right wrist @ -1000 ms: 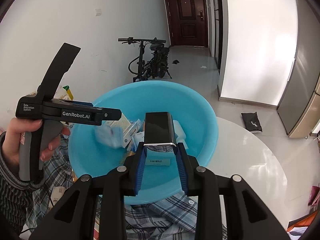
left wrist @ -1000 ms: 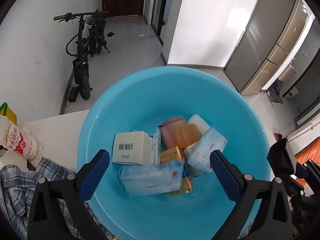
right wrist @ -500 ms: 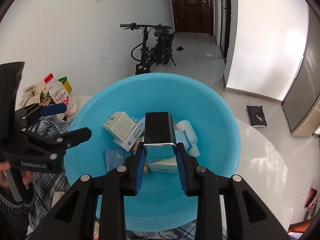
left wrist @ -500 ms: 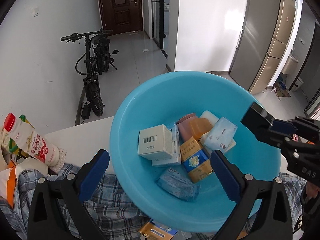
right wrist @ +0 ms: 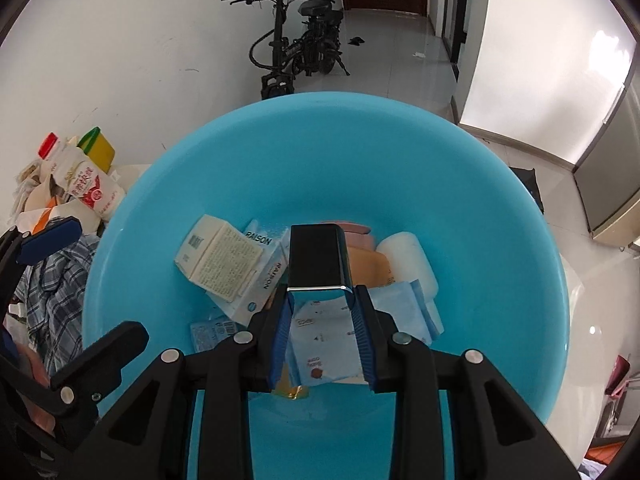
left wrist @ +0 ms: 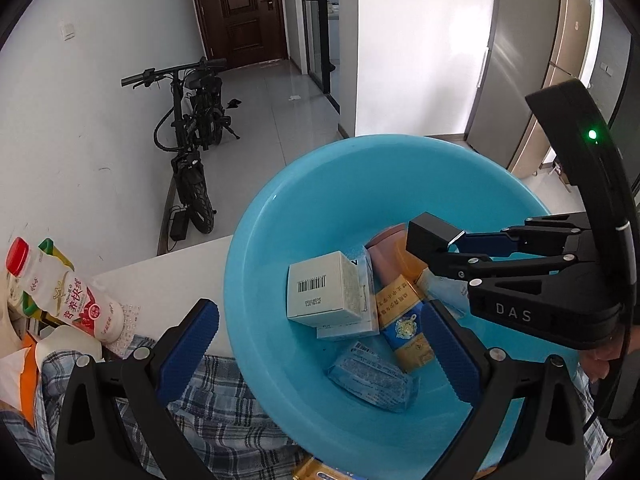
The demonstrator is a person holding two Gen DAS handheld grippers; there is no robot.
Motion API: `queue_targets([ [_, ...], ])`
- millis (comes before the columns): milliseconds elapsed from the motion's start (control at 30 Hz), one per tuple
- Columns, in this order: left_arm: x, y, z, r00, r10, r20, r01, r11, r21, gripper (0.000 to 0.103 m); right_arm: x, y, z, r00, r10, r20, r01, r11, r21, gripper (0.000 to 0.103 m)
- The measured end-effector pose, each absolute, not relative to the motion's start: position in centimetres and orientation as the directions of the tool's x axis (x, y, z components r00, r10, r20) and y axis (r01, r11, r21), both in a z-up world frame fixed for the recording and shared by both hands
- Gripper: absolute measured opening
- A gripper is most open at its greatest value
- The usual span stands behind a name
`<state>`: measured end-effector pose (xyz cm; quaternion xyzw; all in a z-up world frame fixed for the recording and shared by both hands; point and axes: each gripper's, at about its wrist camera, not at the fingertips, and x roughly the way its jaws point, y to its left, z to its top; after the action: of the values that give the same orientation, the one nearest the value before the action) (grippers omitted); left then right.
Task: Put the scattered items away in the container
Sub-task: 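Lower the black case into the basin with the right gripper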
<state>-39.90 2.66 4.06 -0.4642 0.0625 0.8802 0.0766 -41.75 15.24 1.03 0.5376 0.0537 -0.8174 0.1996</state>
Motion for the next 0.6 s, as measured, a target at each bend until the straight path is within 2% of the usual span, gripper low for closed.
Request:
queue_targets([
  [133, -40.5, 3.5, 2.6, -0.533, 0.075, -0.843, -0.216, -0.975, 0.050, 0.102, -42.6, 15.5, 0.4, -0.321, -0.259, -0.911, 0.379, -0.917, 0.127, 0.030],
  [233, -40.4, 4.3, 1.9, -0.536, 0.056, -0.842, -0.232, -0.969, 0.083, 0.102, -42.8, 16.3, 0.6, -0.315, -0.282, -0.906, 0.369, -0.916, 0.156, 0.049],
  [300, -40.1, 4.6, 1.8, -0.538, 0.054, -0.841, -0.241, -0.966, 0.092, 0.102, -42.4, 16.9, 1.1, -0.334, -0.282, -0.899, 0.350, -0.923, 0.160, 0.067],
  [533, -37.9, 3.5, 4.4, -0.599, 0.056, -0.799, -0.226, -0.969, 0.102, 0.102, -39.5, 20.4, 4.9, -0.406, -0.325, -0.854, 0.322, -0.926, 0.200, 0.069],
  [600, -36.9, 3.0, 5.2, -0.610, 0.060, -0.790, -0.228, -0.968, 0.103, 0.102, -37.9, 21.5, 6.5, -0.440, -0.343, -0.830, 0.327, -0.922, 0.207, 0.076],
])
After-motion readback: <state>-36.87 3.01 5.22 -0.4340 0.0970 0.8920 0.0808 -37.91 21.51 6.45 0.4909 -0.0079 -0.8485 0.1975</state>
